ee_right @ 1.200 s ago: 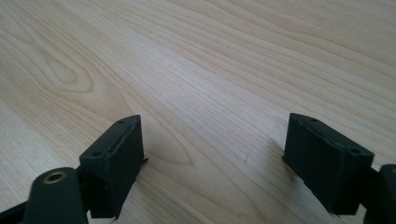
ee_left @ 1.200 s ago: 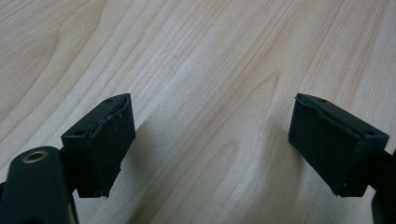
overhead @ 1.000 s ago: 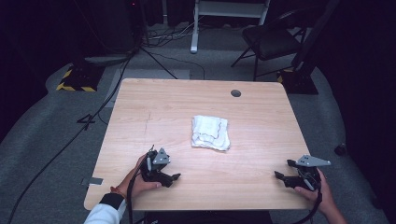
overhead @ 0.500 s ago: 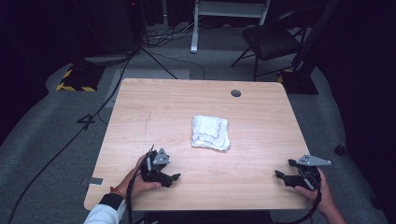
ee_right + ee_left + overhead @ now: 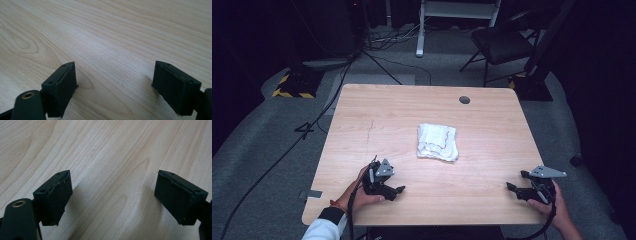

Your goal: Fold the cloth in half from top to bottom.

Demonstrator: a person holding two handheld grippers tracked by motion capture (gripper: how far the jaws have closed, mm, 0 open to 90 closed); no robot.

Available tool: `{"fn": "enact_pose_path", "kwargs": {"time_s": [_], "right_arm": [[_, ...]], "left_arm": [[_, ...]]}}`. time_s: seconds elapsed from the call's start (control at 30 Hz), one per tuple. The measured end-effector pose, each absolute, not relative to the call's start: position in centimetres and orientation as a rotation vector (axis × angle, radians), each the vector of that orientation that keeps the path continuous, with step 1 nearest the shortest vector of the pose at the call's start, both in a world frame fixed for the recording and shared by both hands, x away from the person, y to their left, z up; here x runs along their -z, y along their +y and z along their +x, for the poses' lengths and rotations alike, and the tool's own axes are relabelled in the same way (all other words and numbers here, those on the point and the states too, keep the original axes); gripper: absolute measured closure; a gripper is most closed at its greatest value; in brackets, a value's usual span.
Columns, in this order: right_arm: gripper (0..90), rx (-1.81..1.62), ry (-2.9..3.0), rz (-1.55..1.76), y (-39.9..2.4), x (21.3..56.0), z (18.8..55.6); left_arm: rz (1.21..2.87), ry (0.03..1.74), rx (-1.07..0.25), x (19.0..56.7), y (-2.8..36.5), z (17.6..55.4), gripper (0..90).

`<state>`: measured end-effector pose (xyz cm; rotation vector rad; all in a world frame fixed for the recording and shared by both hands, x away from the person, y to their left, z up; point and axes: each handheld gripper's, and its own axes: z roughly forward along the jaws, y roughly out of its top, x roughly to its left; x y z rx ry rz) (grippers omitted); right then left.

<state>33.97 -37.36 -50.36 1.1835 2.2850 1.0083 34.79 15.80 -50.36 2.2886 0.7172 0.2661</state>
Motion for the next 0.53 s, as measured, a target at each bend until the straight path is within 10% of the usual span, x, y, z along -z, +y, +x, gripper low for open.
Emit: {"fn": "enact_pose_path", "kwargs": {"time_s": [0.53], "right_arm": [[19.2, -1.008, 2.285, 1.183, -37.35, 50.36, 33.97]], "left_arm": [[2.291, 0.712, -0.264, 50.36, 15.8, 34.86, 14.8]]}}
